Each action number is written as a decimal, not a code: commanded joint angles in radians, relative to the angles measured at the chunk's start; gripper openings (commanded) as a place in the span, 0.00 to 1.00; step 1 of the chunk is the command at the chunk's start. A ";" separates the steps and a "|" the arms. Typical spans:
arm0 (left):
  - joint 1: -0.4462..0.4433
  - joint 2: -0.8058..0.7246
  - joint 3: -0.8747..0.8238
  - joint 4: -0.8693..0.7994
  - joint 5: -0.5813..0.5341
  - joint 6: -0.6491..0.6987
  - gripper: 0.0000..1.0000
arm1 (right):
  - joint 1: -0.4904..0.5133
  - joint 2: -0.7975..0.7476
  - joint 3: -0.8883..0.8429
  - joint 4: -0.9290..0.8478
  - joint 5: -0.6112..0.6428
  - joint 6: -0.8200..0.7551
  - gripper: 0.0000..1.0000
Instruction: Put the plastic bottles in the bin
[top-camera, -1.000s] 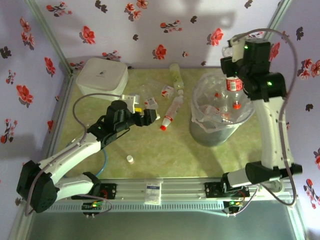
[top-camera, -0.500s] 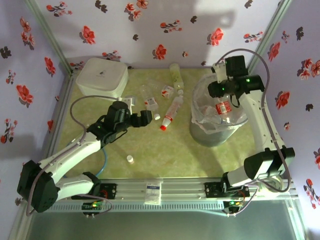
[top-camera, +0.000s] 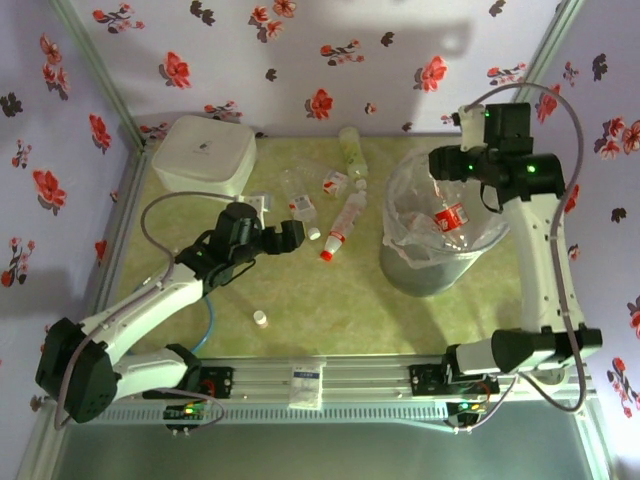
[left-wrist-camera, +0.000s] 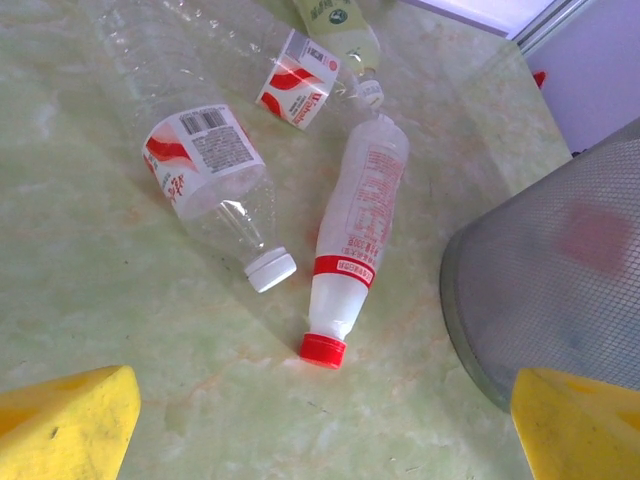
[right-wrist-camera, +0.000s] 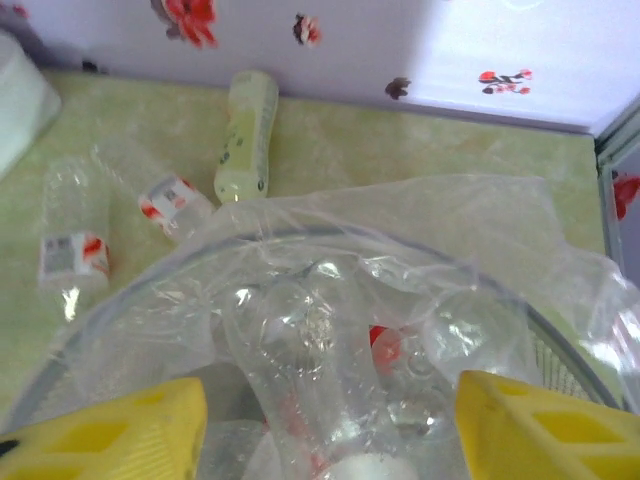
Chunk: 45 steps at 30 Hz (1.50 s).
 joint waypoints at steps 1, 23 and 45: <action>0.009 0.040 -0.021 0.040 -0.019 -0.037 0.96 | -0.006 -0.030 -0.061 -0.016 0.030 0.073 0.56; 0.015 0.789 0.468 0.014 -0.236 -0.058 0.99 | -0.007 -0.390 -0.219 -0.031 -0.135 0.412 0.84; 0.025 0.468 0.236 0.041 -0.256 0.040 0.44 | -0.004 -0.447 -0.398 0.298 -0.318 0.586 0.78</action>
